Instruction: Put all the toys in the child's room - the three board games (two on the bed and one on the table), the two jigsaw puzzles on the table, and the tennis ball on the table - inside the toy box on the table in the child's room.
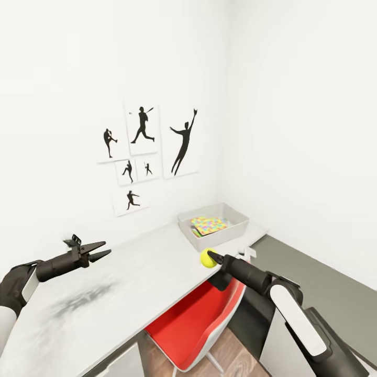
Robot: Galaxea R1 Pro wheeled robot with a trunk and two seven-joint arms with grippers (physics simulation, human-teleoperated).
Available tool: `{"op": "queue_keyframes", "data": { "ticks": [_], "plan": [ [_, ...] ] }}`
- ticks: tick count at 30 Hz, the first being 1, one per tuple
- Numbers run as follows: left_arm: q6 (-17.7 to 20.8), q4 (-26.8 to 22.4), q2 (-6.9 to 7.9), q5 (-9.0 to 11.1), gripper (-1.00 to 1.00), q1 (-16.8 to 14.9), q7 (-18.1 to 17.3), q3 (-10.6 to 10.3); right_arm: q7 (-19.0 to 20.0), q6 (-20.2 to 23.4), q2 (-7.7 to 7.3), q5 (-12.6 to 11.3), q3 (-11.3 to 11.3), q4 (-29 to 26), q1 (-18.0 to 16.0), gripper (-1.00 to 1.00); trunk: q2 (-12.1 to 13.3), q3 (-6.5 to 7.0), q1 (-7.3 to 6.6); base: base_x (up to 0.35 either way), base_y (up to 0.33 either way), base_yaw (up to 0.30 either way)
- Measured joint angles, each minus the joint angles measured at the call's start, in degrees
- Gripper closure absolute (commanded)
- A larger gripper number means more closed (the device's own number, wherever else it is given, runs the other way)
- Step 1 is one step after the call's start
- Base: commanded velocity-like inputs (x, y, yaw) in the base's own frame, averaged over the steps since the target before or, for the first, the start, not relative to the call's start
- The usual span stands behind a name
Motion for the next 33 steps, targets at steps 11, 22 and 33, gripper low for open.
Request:
{"op": "queue_keyframes", "data": {
  "ticks": [11,22,33],
  "plan": [
    [0.1,0.0,-0.04,0.0,-1.00,0.0,0.1,0.0,0.0,0.0,-0.02,0.0,0.0,-0.1,0.0,1.00,0.0,0.00,0.00,0.245,-0.190,0.000],
    [0.0,0.0,-0.06,0.0,-1.00,0.0,0.1,0.0,0.0,0.2,0.02,0.0,-0.1,0.0,0.0,1.00,0.0,-0.65,0.00,0.227,-0.225,0.000],
    [0.0,0.0,-0.07,0.0,-1.00,0.0,0.1,0.0,0.0,0.1,-0.04,0.0,-0.1,0.0,0.0,1.00,0.1,-1.56,-0.01,0.191,-0.184,0.000]
  ]
}}
